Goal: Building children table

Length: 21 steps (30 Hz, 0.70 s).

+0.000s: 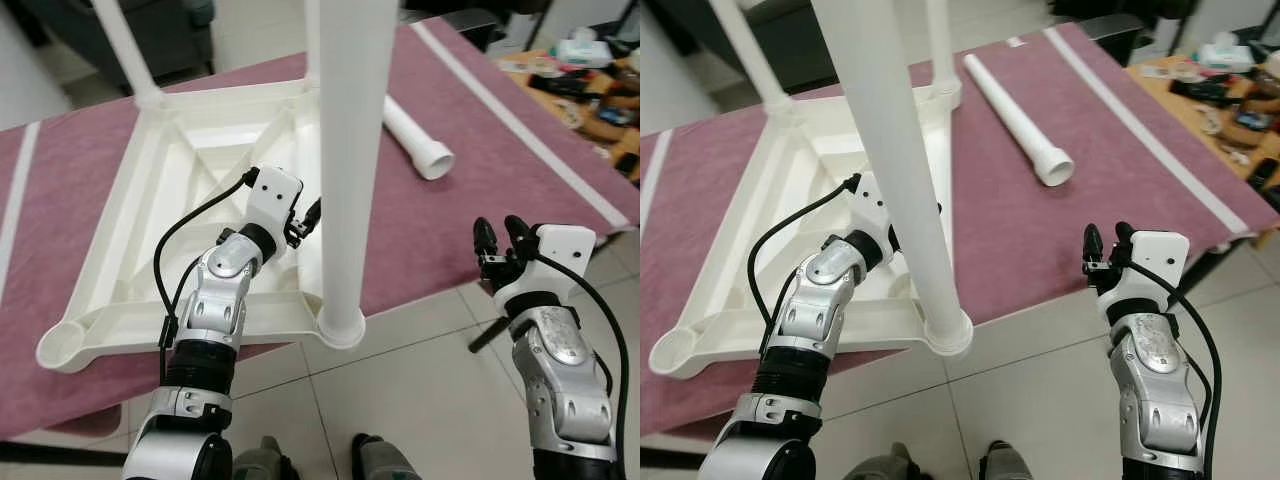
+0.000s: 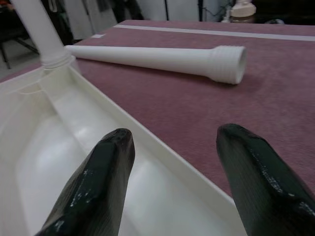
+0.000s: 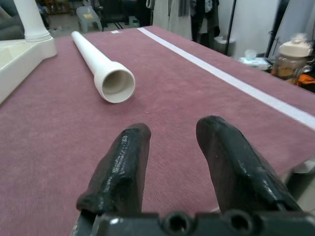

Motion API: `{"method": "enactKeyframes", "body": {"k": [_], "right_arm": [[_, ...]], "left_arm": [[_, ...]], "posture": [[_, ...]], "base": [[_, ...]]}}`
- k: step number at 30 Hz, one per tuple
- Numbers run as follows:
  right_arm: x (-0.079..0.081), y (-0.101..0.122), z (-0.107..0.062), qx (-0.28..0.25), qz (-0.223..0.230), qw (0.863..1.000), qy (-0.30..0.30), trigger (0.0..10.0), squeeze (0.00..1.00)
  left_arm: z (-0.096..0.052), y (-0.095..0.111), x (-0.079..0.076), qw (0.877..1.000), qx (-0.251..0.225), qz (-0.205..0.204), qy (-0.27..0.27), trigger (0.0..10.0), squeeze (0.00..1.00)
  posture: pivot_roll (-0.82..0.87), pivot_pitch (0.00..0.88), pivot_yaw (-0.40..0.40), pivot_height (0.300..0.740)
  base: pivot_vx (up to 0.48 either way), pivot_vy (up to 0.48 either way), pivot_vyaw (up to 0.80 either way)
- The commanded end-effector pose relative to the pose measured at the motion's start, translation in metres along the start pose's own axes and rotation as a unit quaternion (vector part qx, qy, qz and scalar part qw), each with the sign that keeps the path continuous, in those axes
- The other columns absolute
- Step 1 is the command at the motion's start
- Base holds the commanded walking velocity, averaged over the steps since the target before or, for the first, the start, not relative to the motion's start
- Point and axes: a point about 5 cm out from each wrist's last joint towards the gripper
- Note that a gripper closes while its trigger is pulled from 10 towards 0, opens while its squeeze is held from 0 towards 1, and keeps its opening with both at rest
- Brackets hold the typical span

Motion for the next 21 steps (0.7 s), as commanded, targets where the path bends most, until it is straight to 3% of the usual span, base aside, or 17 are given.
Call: {"method": "enactKeyframes", "body": {"k": [1,7,8,12,13,15,16,18,21], "right_arm": [[0.007,0.001,0.001,-0.004,-0.007,1.0,0.015,10.0,0.0],[0.026,0.009,-0.001,-0.013,-0.02,0.995,0.095,10.0,0.0],[0.035,0.013,-0.004,-0.015,-0.019,0.99,0.137,10.0,0.0],[0.04,0.015,-0.006,-0.016,-0.014,0.987,0.162,10.0,0.0],[0.047,0.018,-0.012,-0.012,-0.009,0.979,0.202,10.0,0.0],[0.058,0.023,-0.024,-0.007,-0.003,0.962,0.273,10.0,0.0],[0.058,0.023,-0.024,-0.007,-0.003,0.962,0.273,10.0,0.0],[0.066,0.029,-0.038,-0.002,-0.005,0.94,0.341,10.0,0.0],[0.072,0.039,-0.048,-0.003,0.005,0.914,0.405,10.0,0.0]], "left_arm": [[-0.004,-0.008,0.002,1.0,0.015,-0.009,0.014,10.0,0.0],[-0.01,-0.005,0.012,1.0,0.004,0.013,0.002,10.0,0.0],[-0.015,-0.001,0.021,0.999,0.004,0.04,-0.017,10.0,0.0],[-0.019,0.001,0.028,0.998,0.006,0.059,-0.028,10.0,0.0],[-0.027,0.005,0.038,0.994,0.015,0.086,-0.068,10.0,0.0],[-0.043,0.011,0.053,0.981,0.039,0.13,-0.14,10.0,0.0],[-0.043,0.011,0.053,0.981,0.039,0.13,-0.14,10.0,0.0],[-0.062,0.016,0.061,0.958,0.071,0.154,-0.23,10.0,0.0],[-0.086,0.016,0.049,0.918,0.102,0.144,-0.356,10.0,0.0]], "posture": [[-0.18,0.122,0.143,0.74],[-0.18,0.124,0.141,0.74],[-0.18,0.123,0.141,0.74],[-0.18,0.123,0.141,0.74],[-0.16,0.127,0.136,0.74],[-0.15,0.132,0.135,0.74],[-0.15,0.132,0.135,0.74],[-0.15,0.136,0.135,0.74],[-0.14,0.137,0.134,0.74]], "base": [[0.0,0.0,0.0],[0.0,0.0,0.0],[0.0,0.0,0.0],[0.0,0.0,0.0],[0.0,0.0,0.0],[0.0,0.0,0.0],[0.0,0.0,0.0],[0.0,0.0,0.0],[0.0,0.0,0.0]]}}
Point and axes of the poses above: a point about 5 cm out from each wrist's last joint towards the gripper, its own z axis pointing out of the wrist towards the gripper, its own y axis along the axis of the wrist's last joint, x = y × z, and after that the axes turned 1 degree about z, right-handed
